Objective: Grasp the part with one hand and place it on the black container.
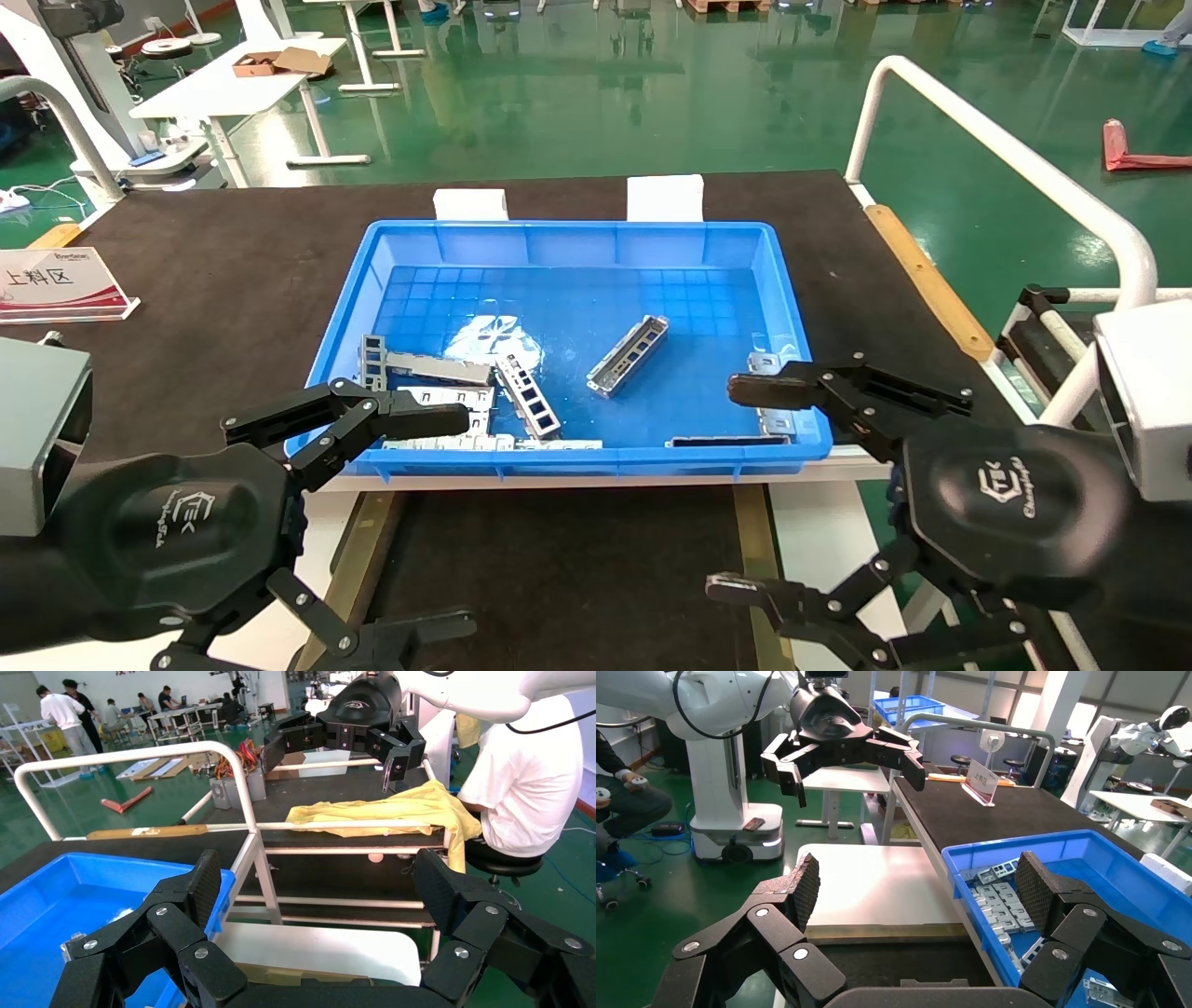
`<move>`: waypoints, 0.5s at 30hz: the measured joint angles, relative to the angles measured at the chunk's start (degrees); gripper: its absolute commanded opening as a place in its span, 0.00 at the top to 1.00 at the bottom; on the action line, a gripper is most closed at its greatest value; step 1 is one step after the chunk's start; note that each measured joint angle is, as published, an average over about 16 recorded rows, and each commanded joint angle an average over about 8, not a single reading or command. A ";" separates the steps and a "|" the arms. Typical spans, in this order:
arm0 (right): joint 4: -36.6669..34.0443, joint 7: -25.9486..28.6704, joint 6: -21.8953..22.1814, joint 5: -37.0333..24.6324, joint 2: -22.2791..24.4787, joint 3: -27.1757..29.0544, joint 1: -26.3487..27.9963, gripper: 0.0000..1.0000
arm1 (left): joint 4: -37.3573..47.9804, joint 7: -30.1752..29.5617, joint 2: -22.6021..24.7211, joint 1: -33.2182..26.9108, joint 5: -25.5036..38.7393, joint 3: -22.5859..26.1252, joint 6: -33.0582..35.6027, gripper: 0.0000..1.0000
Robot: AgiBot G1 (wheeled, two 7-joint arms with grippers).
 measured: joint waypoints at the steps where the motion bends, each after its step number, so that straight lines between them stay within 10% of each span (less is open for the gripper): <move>1: 0.00 0.00 0.00 0.00 0.00 0.00 0.00 0.00 | 0.00 0.00 0.00 0.00 0.00 0.00 0.00 0.00; 15: 0.00 0.00 0.00 0.00 0.00 0.00 0.00 0.00 | 0.00 0.00 0.00 0.00 0.00 0.00 0.00 0.00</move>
